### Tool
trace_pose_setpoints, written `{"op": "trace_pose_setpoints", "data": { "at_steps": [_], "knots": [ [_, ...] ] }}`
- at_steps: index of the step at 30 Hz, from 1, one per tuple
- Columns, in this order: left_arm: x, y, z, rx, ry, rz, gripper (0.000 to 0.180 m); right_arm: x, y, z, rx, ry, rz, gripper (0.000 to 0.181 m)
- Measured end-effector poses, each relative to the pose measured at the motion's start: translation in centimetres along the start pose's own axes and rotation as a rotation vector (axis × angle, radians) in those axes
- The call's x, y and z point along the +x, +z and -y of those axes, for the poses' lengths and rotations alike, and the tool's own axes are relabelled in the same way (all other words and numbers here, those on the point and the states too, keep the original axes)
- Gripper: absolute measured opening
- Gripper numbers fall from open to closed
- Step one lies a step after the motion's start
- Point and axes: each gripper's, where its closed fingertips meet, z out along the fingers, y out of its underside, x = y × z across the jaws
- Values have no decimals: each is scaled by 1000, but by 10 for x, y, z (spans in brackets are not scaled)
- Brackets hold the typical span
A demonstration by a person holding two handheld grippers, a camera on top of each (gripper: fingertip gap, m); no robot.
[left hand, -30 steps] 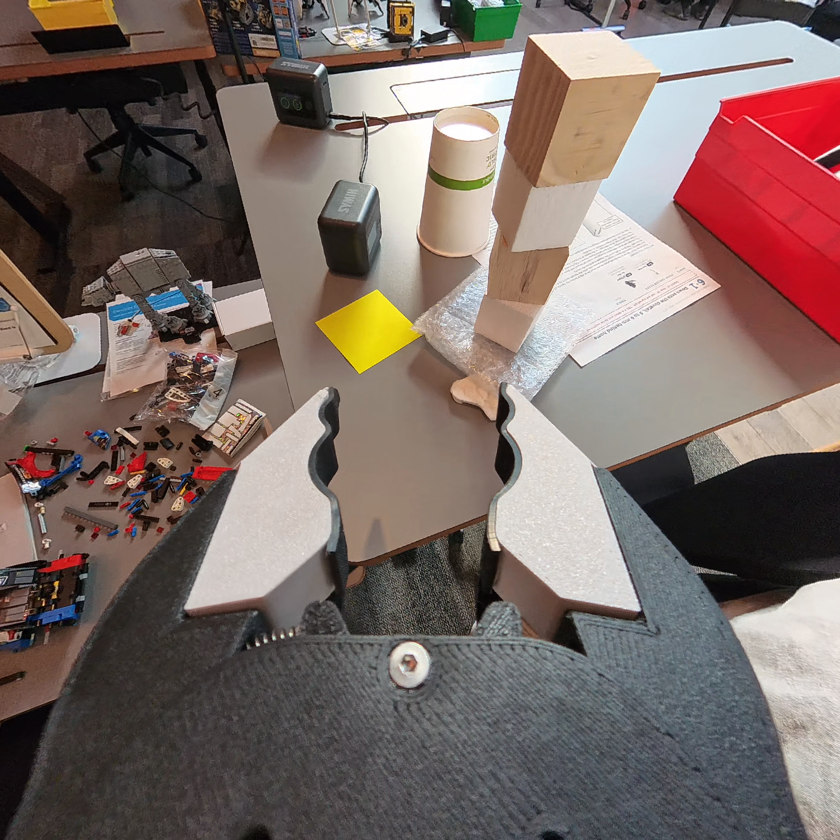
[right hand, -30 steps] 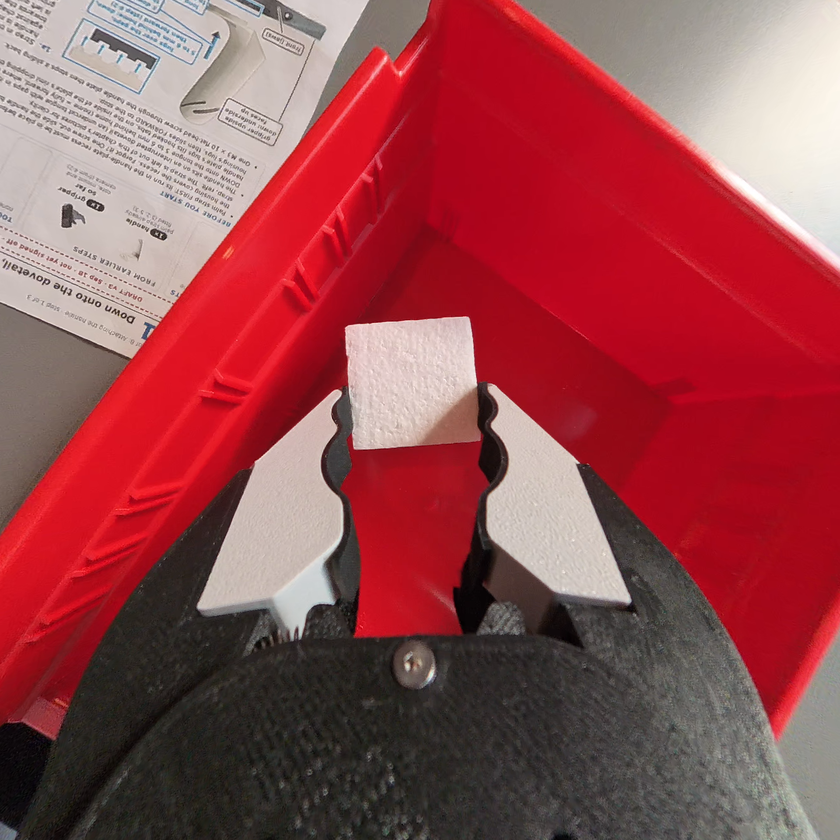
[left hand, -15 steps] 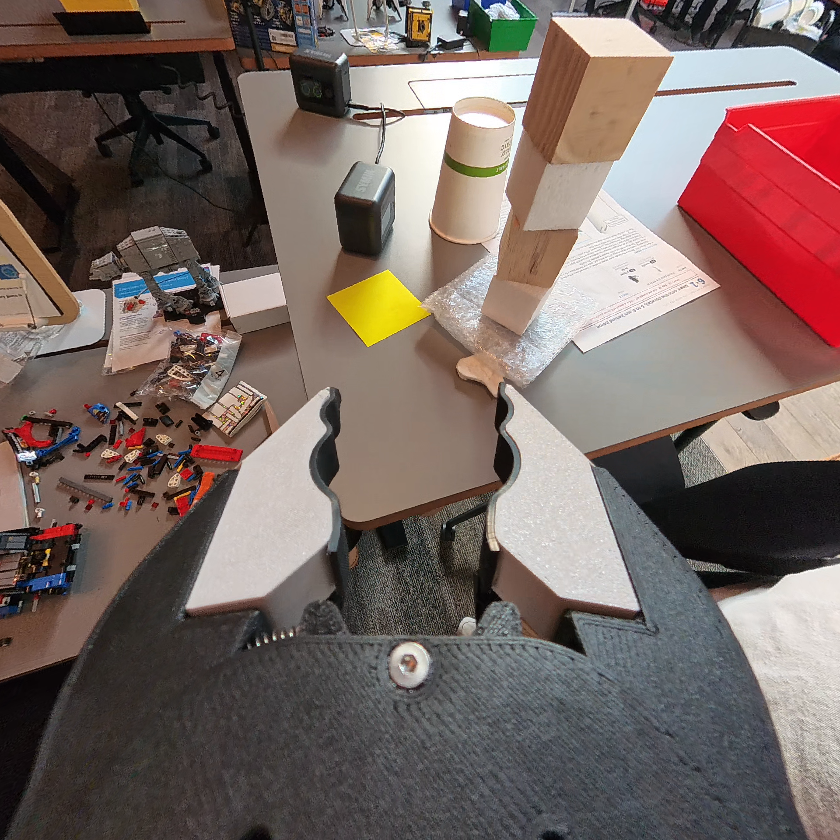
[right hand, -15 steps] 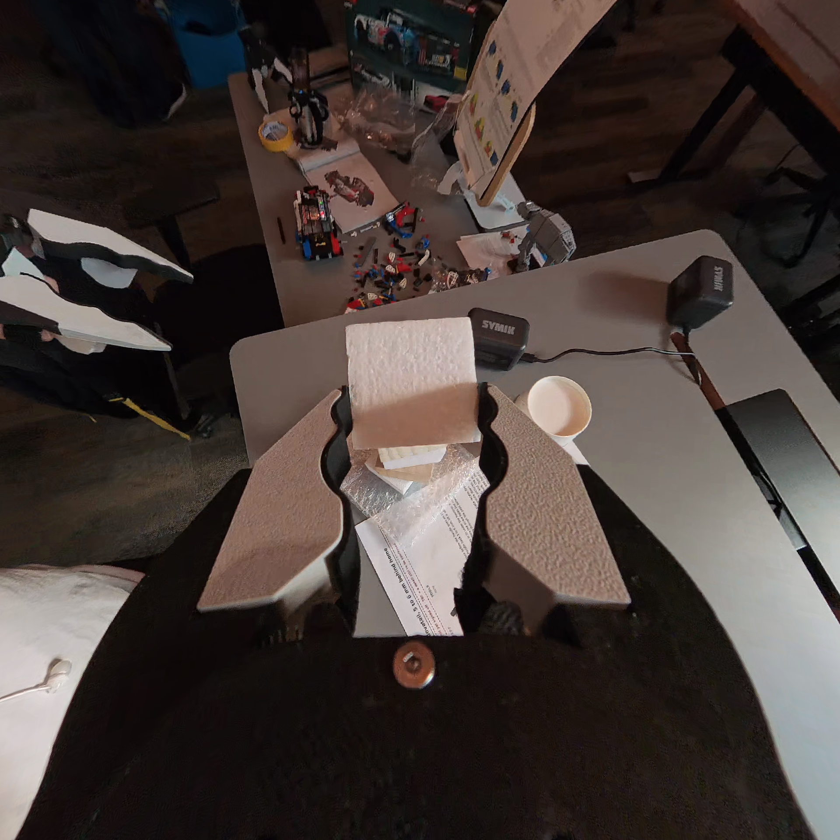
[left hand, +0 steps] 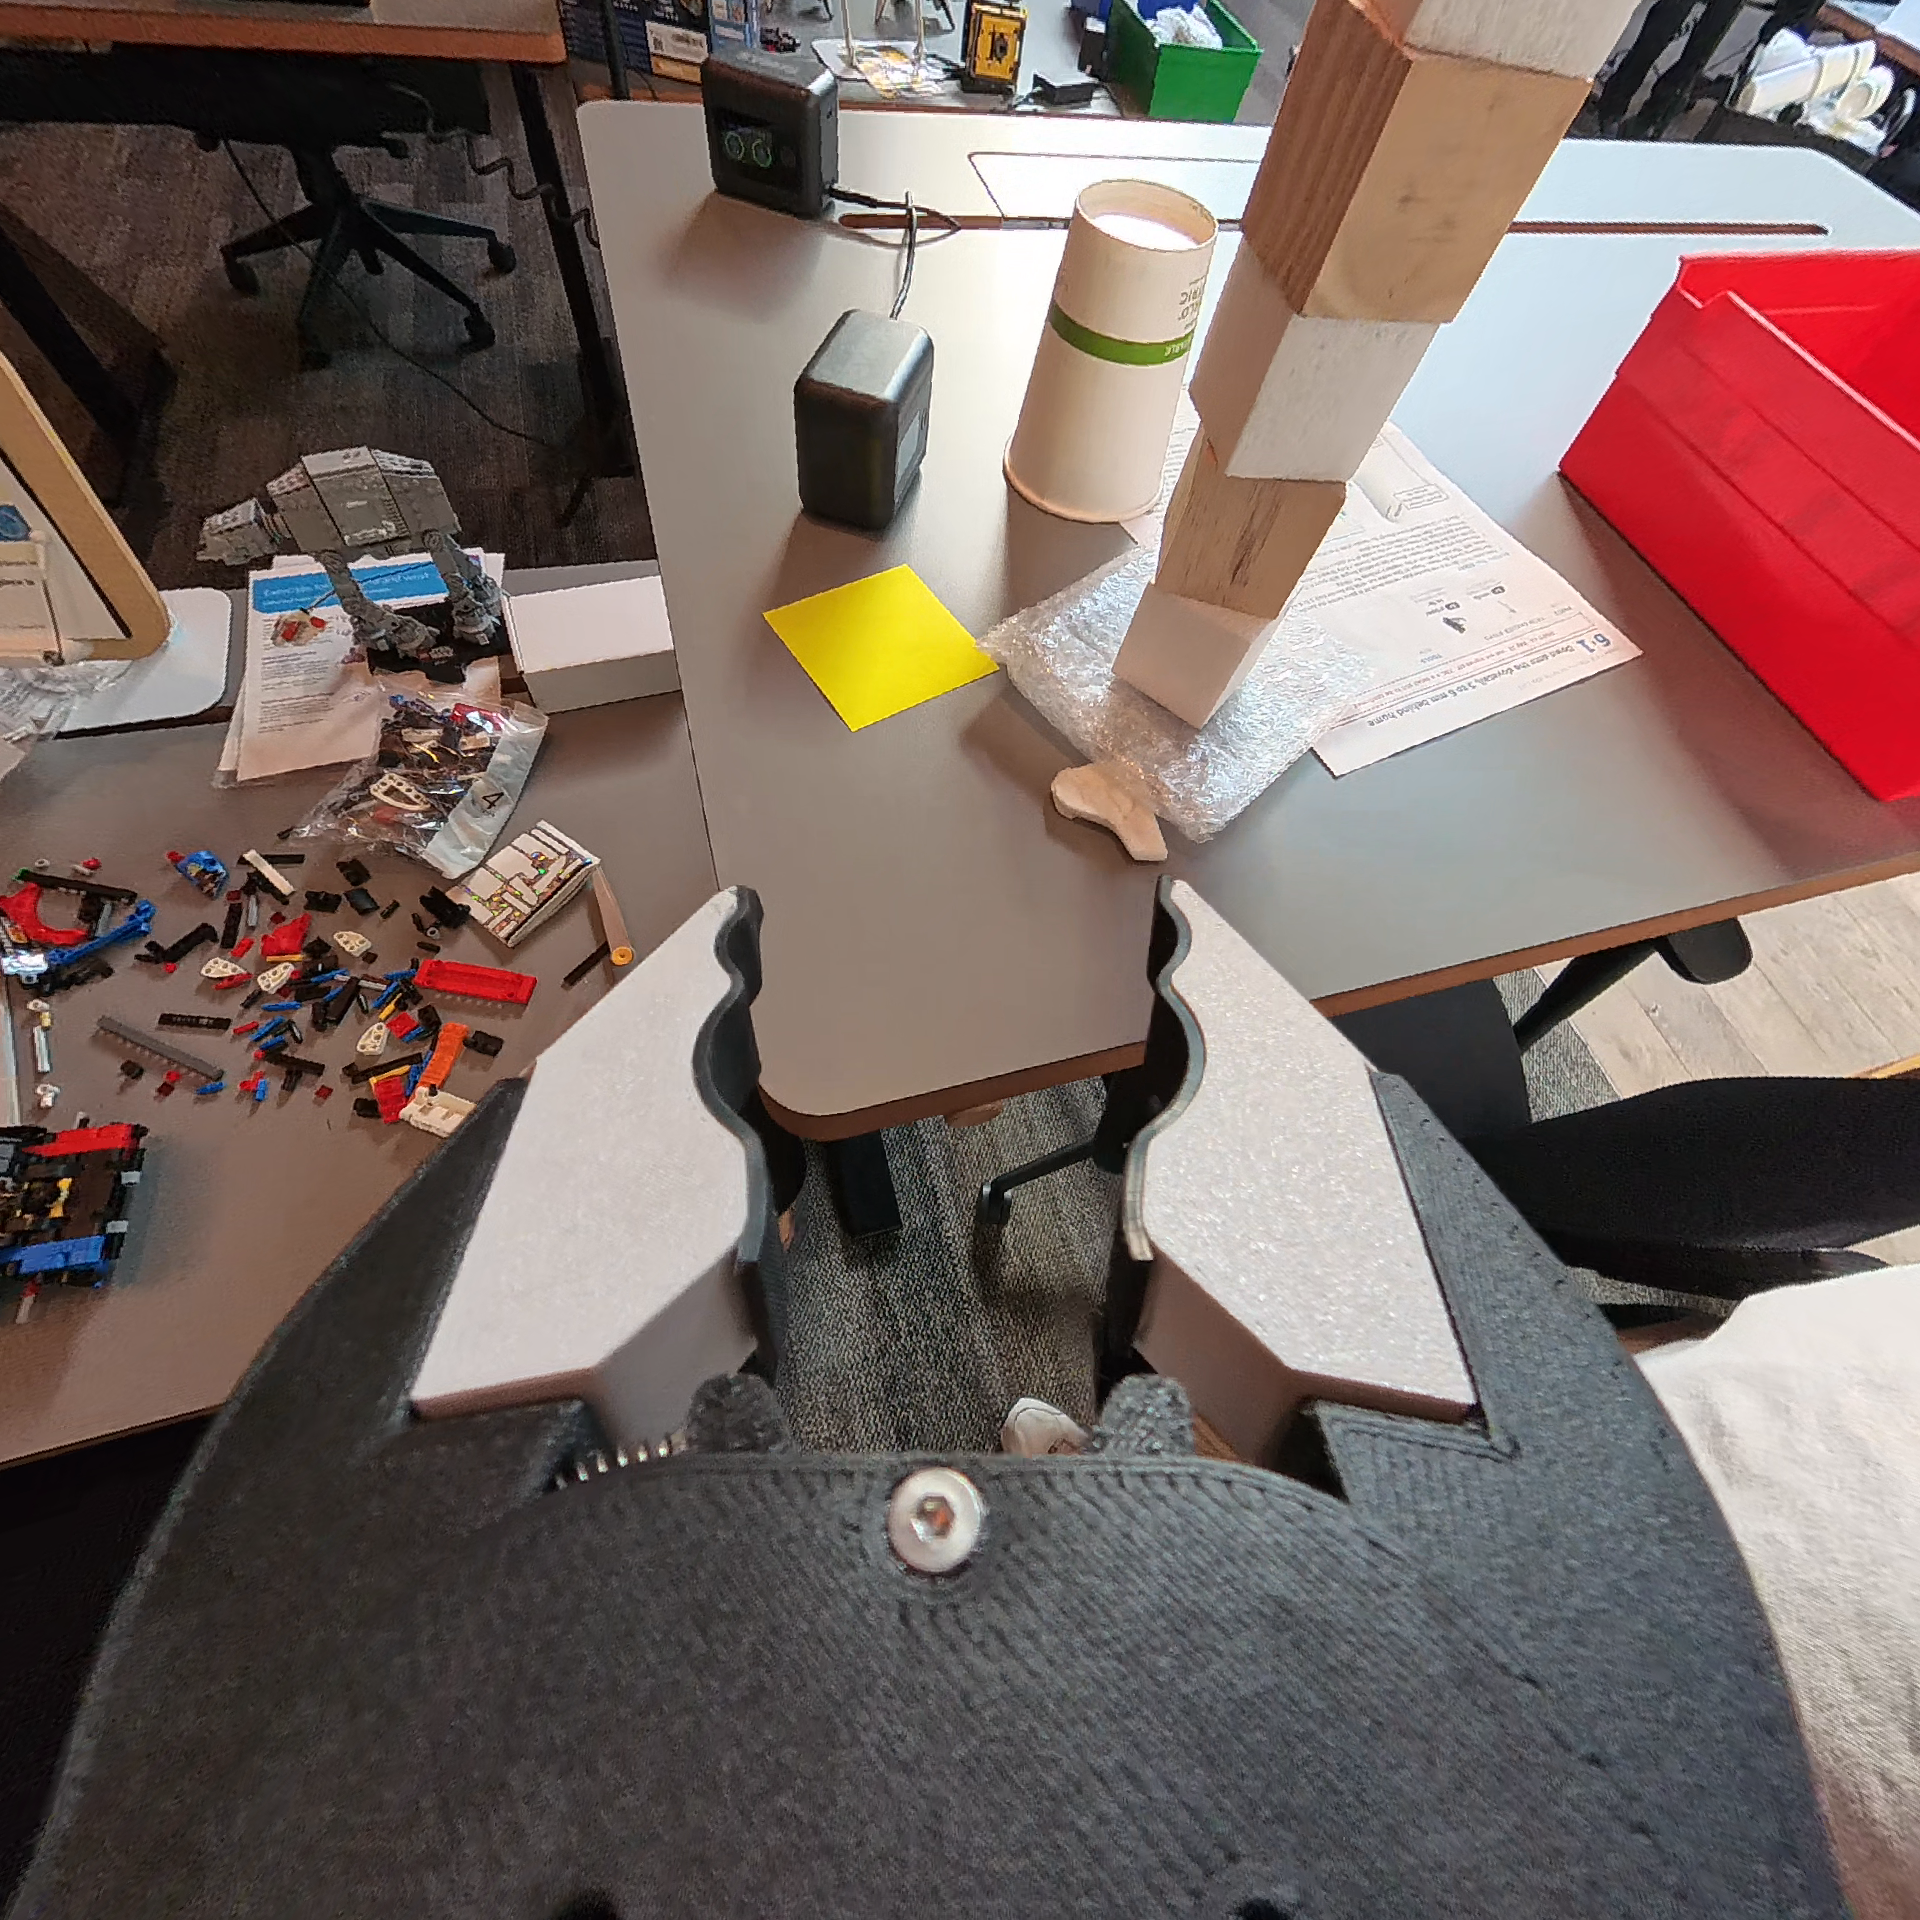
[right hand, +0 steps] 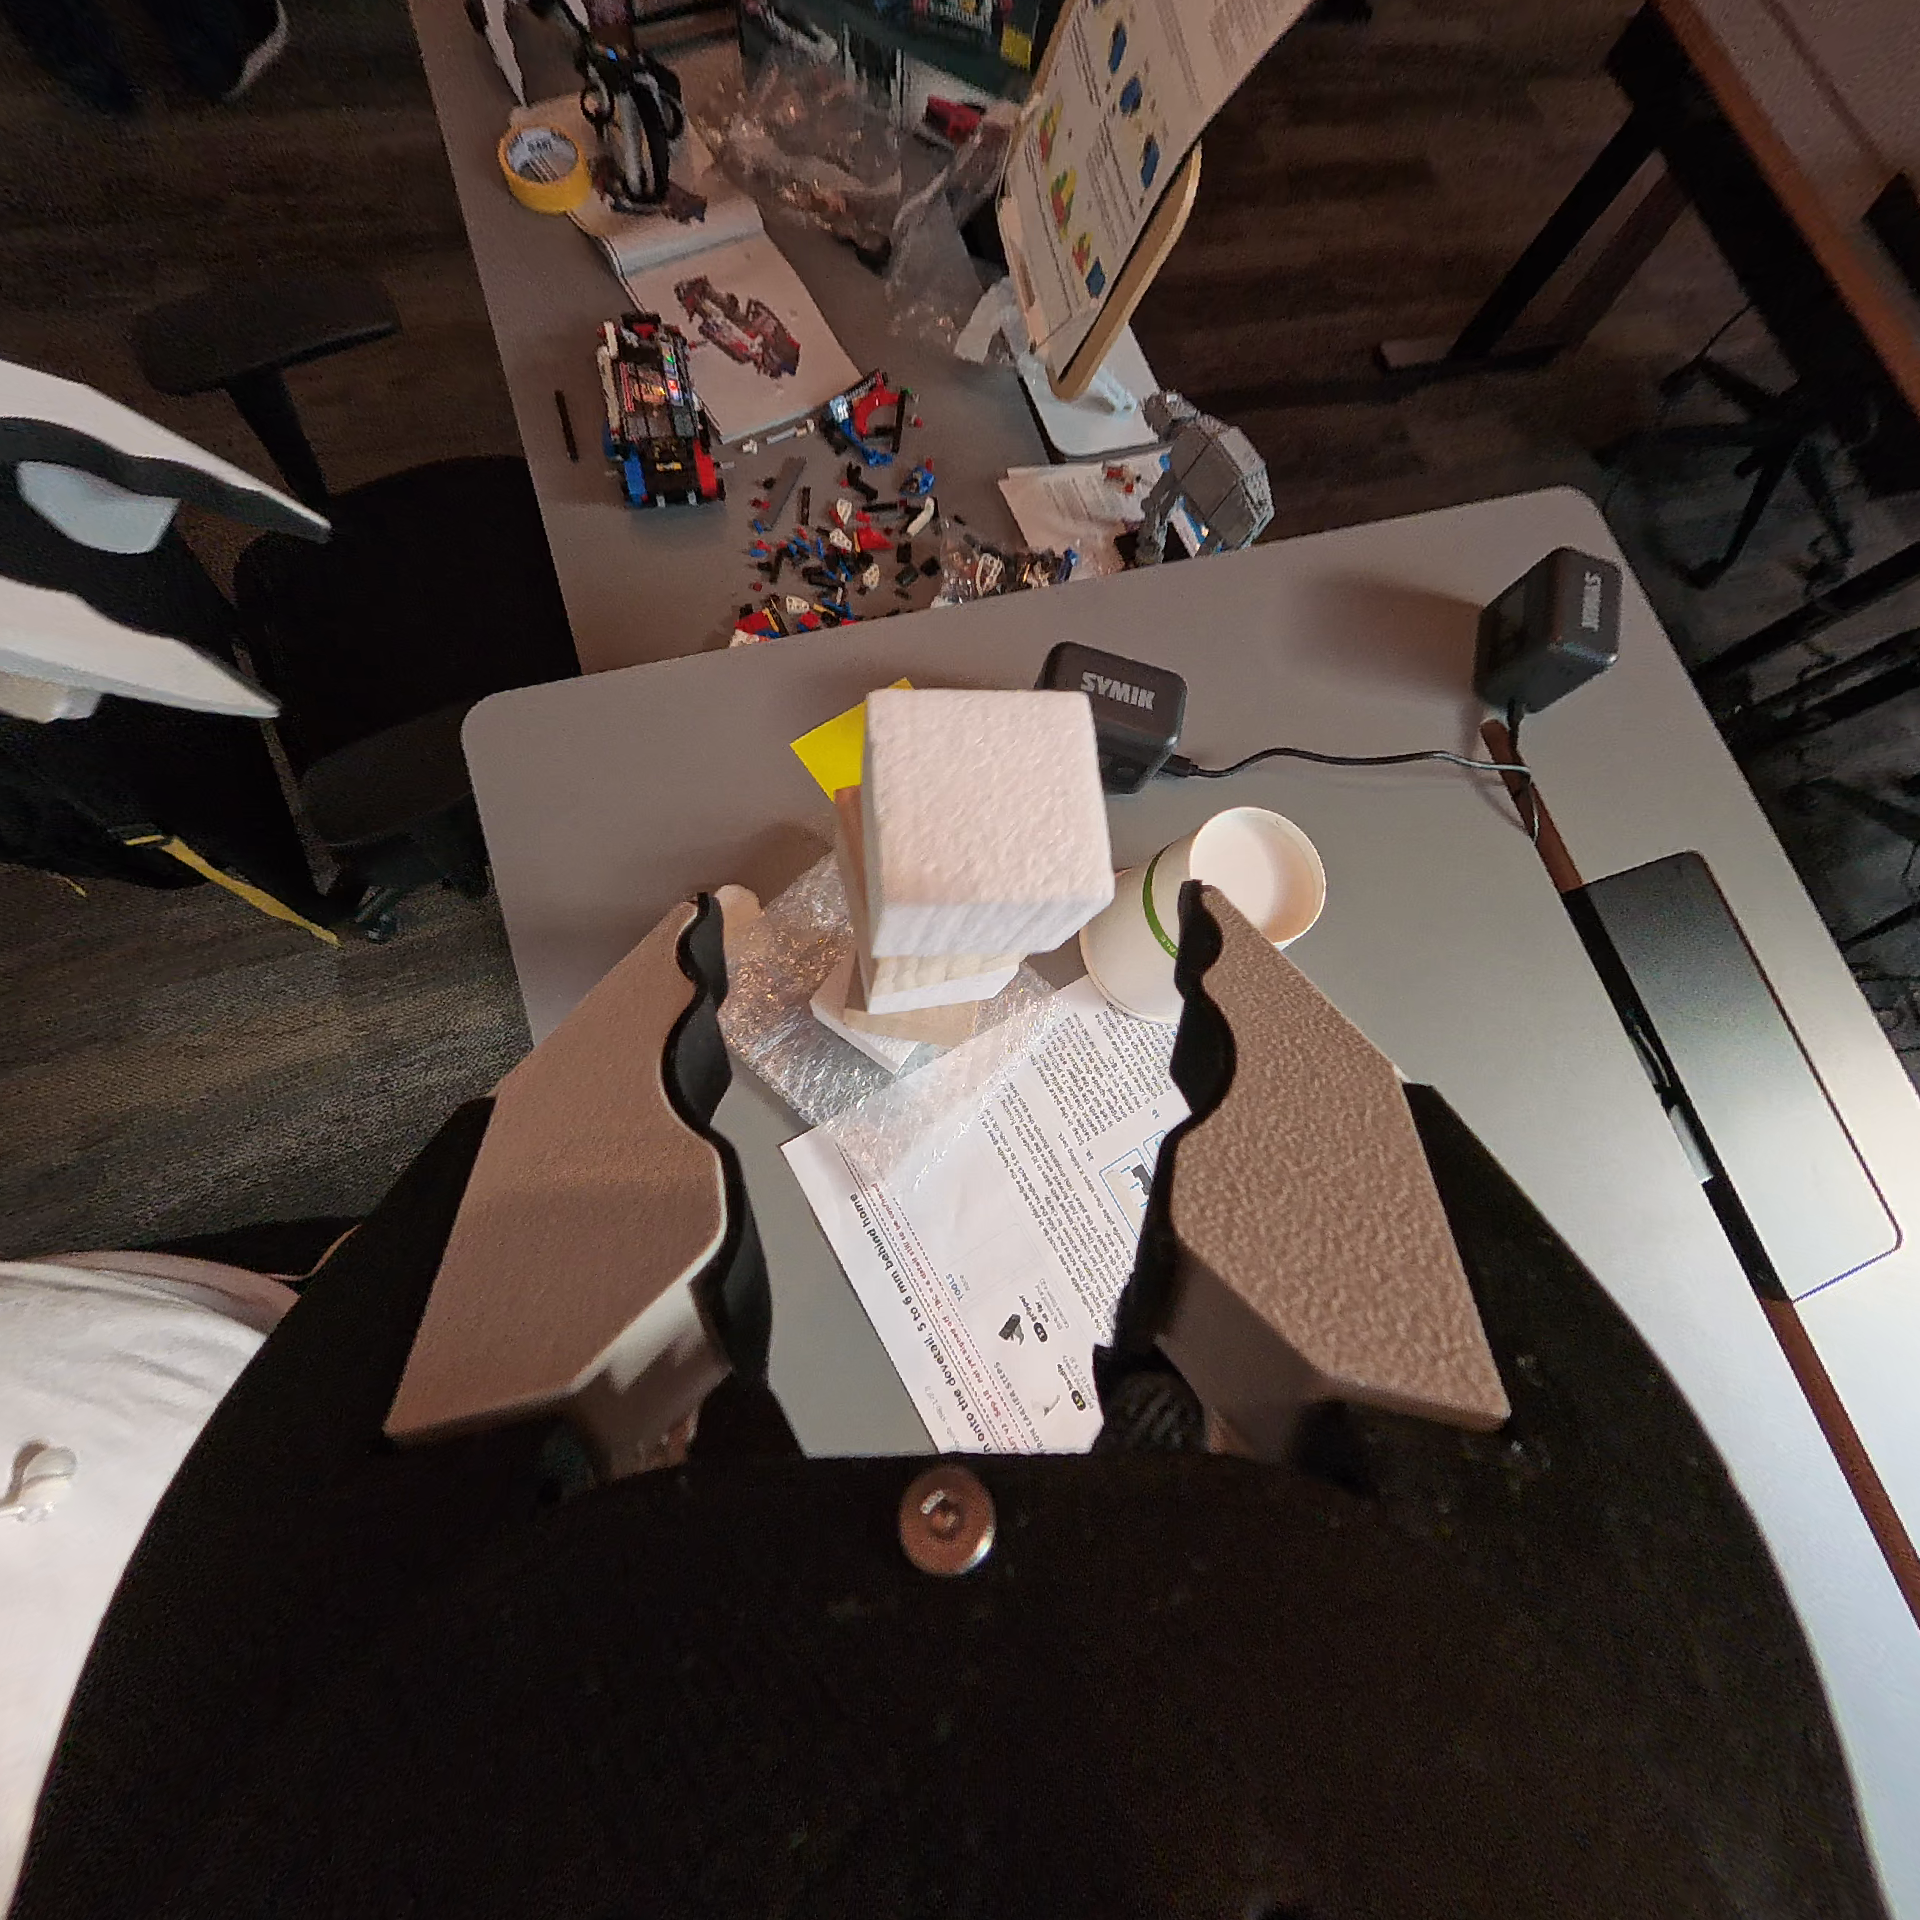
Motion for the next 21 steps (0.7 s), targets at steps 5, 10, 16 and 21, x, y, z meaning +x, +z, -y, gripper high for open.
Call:
{"op": "trace_pose_setpoints", "data": {
  "at_steps": [5, 10, 16, 21],
  "knots": [
    [27, 16, -8, 19, -29, -164, 75, -34, -60, -43, 324, 47, -36, 84],
    [61, 52, -30, -23, 60, -293, 78, -55, -37, -151, 311, 210, -137, 88],
    [96, 86, -7, 50, 192, -383, 76, -76, -85, -181, 447, 295, -292, 81],
    [116, 94, 22, 115, 183, -361, 76, -82, -108, -193, 484, 315, -295, 79]
  ]
}}
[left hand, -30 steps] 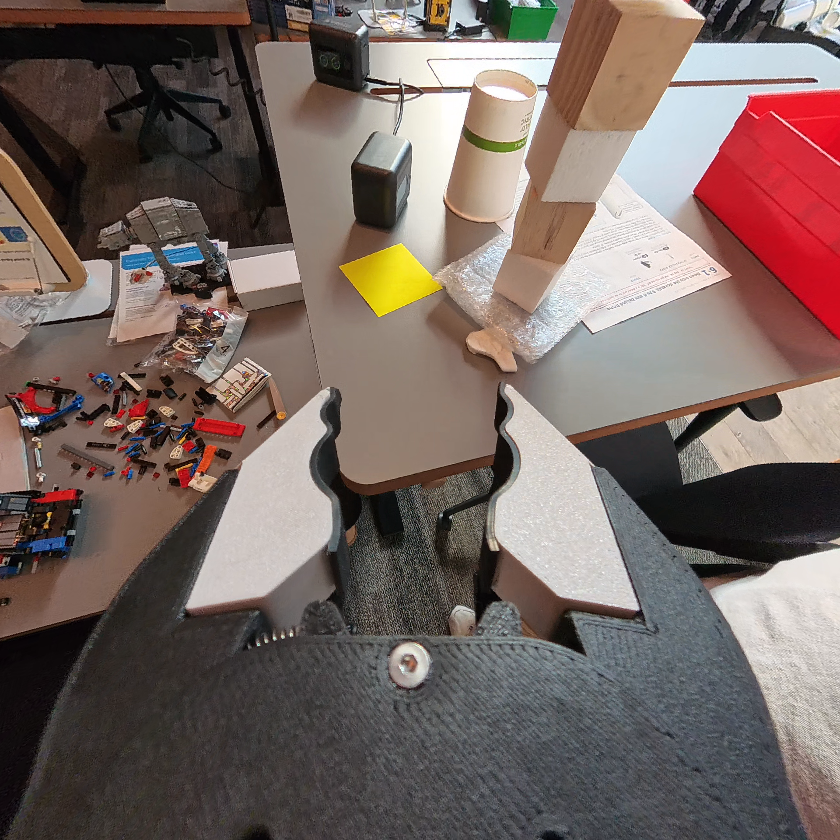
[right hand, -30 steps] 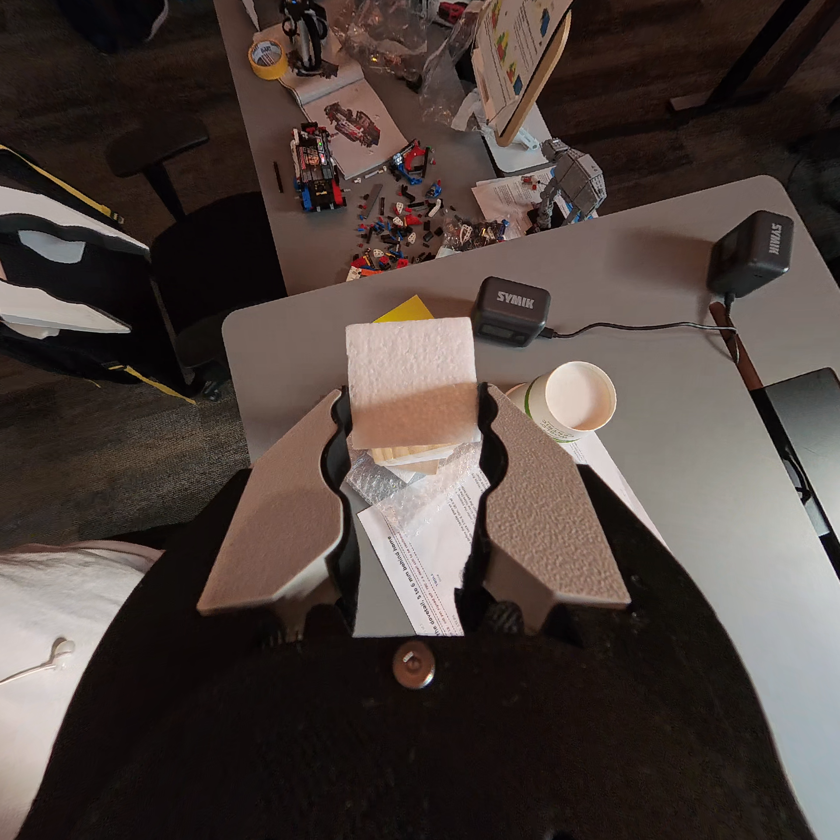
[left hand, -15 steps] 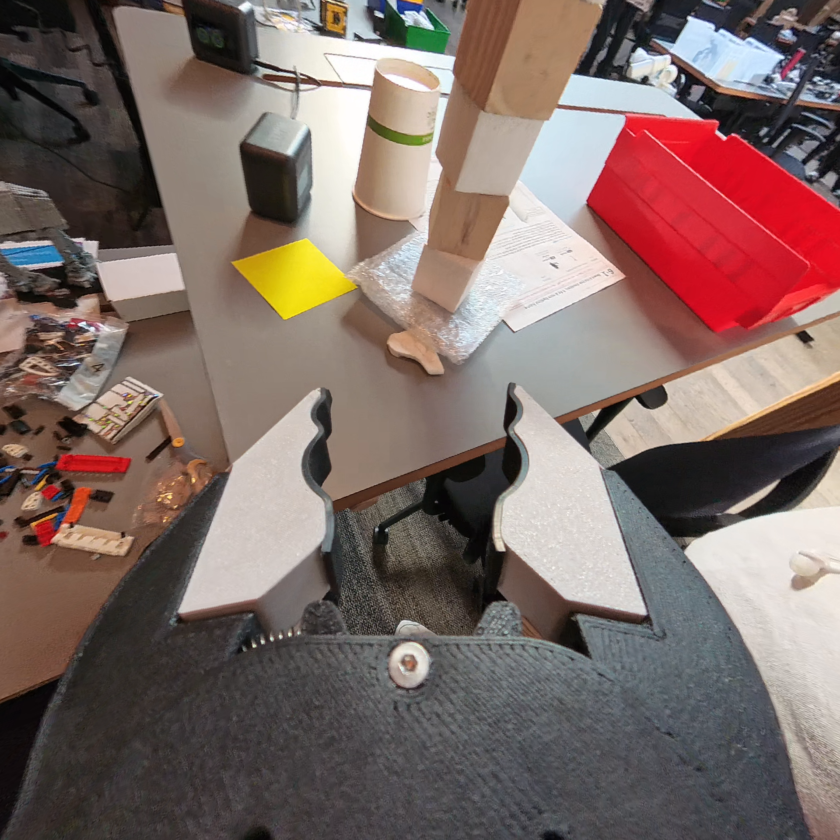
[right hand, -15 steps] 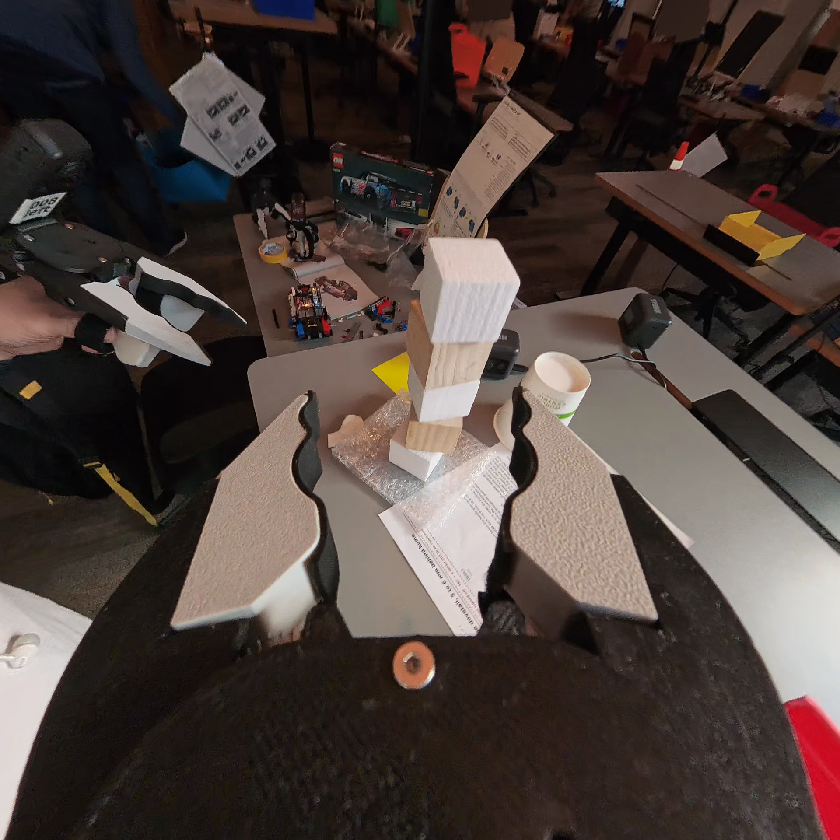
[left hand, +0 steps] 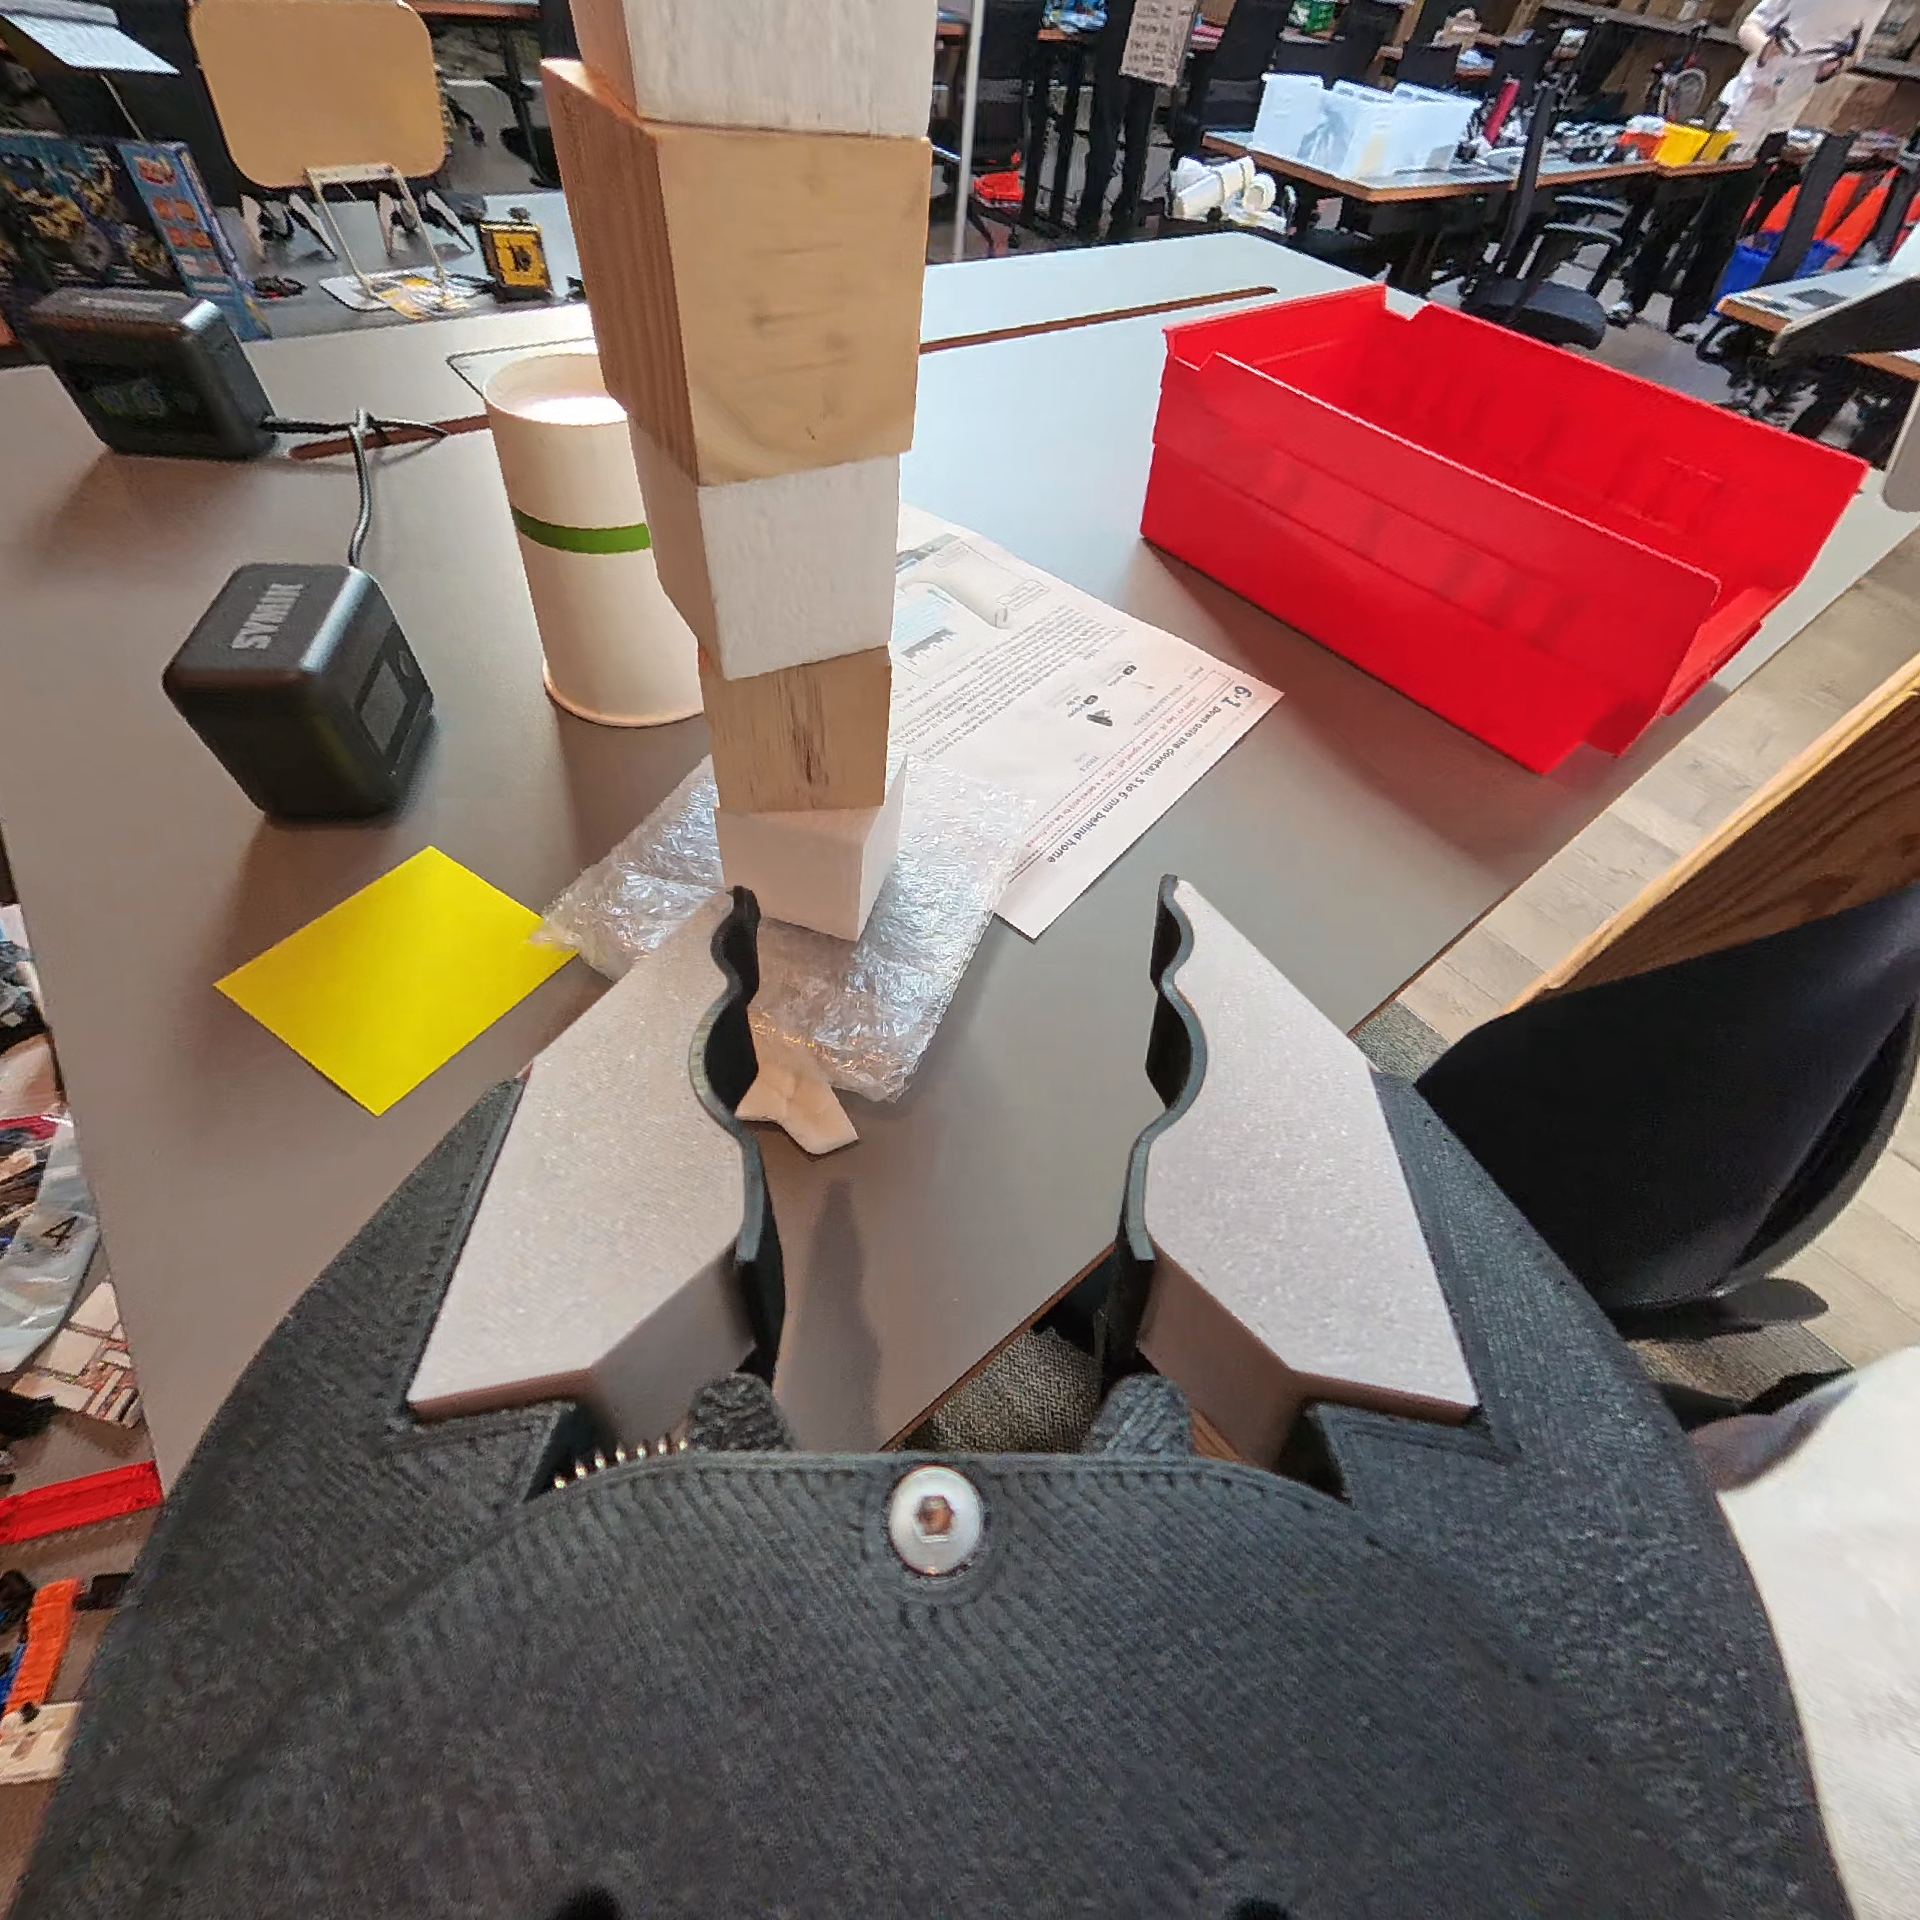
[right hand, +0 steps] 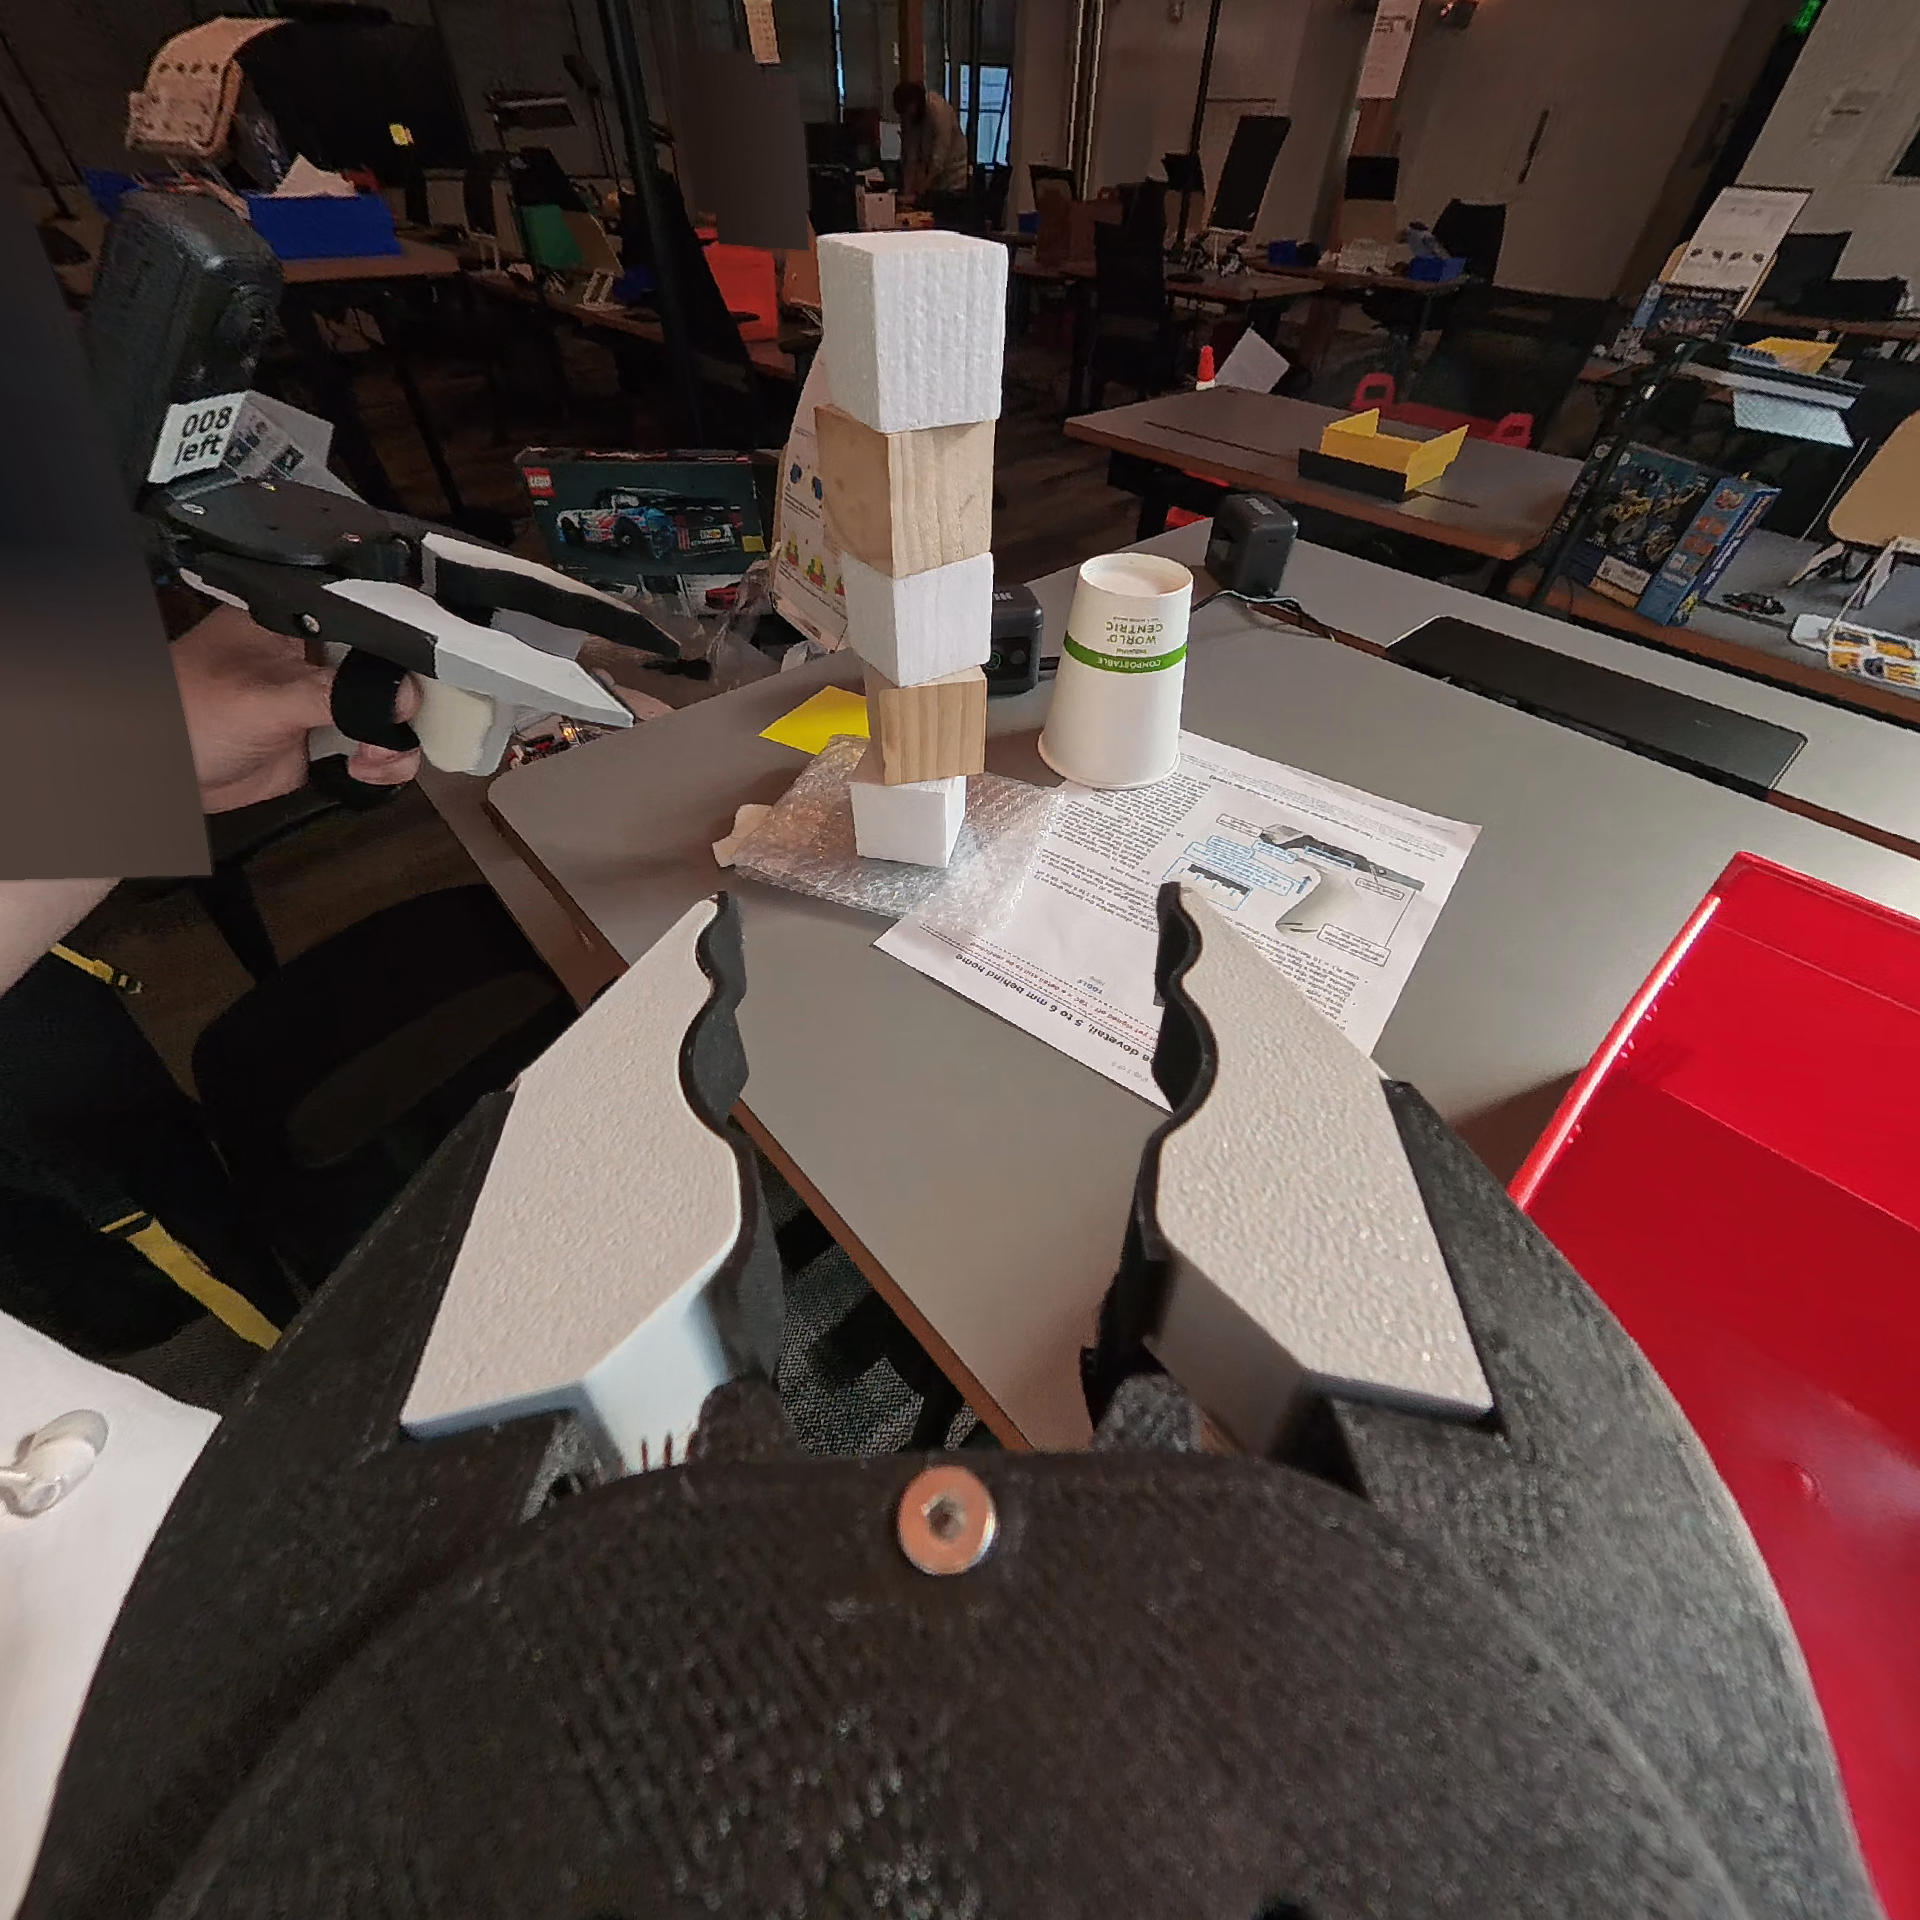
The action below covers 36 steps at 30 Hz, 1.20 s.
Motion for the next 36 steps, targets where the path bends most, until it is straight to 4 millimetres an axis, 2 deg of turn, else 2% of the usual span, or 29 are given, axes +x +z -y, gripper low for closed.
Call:
{"op": "trace_pose_setpoints", "data": {
  "at_steps": [4, 8, 11, 15, 17, 20, 24, 29, 33, 34, 36],
  "knots": [
    [3, 2, -1, 16, -17, 92, 79, -12, -2, -7, -5, 22, 87, 77],
    [0, 17, -23, -35, -11, 138, 83, -29, 21, -7, 25, 18, 169, 77],
    [-16, 34, -29, -83, 18, 184, 85, -36, 53, 0, 24, 31, 203, 84],
    [-30, 49, -9, 11, 15, 196, 67, -33, 103, 26, 20, -14, 227, 96],
    [-34, 55, -3, 49, 20, 193, 76, -24, 136, 40, 41, -44, 224, 100],
    [-45, 70, -2, 45, 11, 170, 88, -10, 183, 47, 46, -36, 255, 101],
    [-51, 90, 6, 55, 60, 114, 90, -6, 221, 59, 88, 9, 344, 100],
    [-46, 111, 5, 33, 45, 28, 86, -13, 246, 54, 58, -13, 413, 95],
    [-48, 120, 3, 12, 96, 46, 78, -24, 253, 49, 32, -19, 489, 74],
    [-50, 122, 1, 0, 99, 52, 72, -25, 255, 46, 19, -35, 489, 62],
    [-48, 124, -1, 2, 100, 37, 60, -24, 255, 46, 33, -53, 483, 59]
  ]
}}
